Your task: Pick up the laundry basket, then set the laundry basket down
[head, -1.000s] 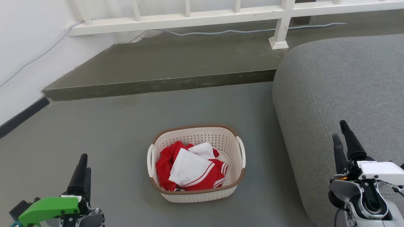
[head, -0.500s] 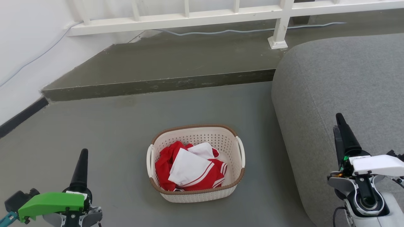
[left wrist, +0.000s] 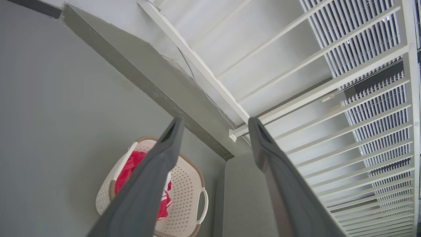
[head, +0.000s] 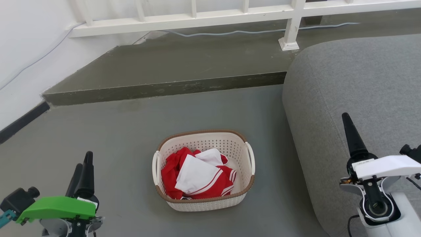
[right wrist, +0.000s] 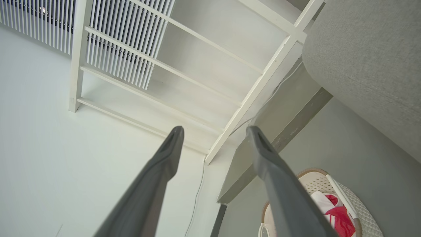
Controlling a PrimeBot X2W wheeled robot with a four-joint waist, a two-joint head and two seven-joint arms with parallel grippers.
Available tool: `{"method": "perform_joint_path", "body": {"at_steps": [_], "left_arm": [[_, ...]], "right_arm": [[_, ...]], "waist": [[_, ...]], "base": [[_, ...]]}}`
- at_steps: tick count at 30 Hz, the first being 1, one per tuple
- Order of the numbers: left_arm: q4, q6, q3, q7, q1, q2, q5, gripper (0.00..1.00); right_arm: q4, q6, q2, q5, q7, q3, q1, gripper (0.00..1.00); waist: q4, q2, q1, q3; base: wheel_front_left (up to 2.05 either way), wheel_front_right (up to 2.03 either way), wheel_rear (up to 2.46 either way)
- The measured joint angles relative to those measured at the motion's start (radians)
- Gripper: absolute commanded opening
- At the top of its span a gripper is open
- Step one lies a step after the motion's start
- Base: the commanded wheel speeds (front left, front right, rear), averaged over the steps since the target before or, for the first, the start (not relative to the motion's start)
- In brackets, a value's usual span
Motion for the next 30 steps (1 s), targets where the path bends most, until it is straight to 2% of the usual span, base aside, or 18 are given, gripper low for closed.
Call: {"method": "perform_joint_path", "body": {"at_steps": [7,10,17,30], "left_arm": [[-0.019,0.015,-0.002,-0.025,-0.011,0.01,0.142,1.0],[-0.024,0.034,-0.003,-0.035,-0.011,0.01,0.204,1.0],[-0.035,0.044,-0.033,-0.058,-0.011,0.011,0.329,1.0],[-0.043,0.075,-0.064,-0.11,-0.011,0.011,0.545,1.0]], "right_arm": [[0.002,-0.002,-0.024,-0.127,-0.024,0.04,-0.006,1.0],[0.004,-0.012,-0.038,-0.189,-0.037,0.059,-0.012,1.0],[0.006,-0.04,-0.06,-0.319,-0.061,0.102,-0.031,1.0],[0.003,-0.081,-0.066,-0.515,-0.11,0.162,-0.049,1.0]], "waist": [[-0.001,0.0,0.0,-0.001],[-0.002,0.0,0.0,-0.001],[-0.003,0.0,0.0,-0.001],[-0.01,0.0,0.0,-0.002]], "base": [[0.0,0.0,0.0],[0.0,0.0,0.0],[0.0,0.0,0.0],[0.0,0.0,0.0]]}}
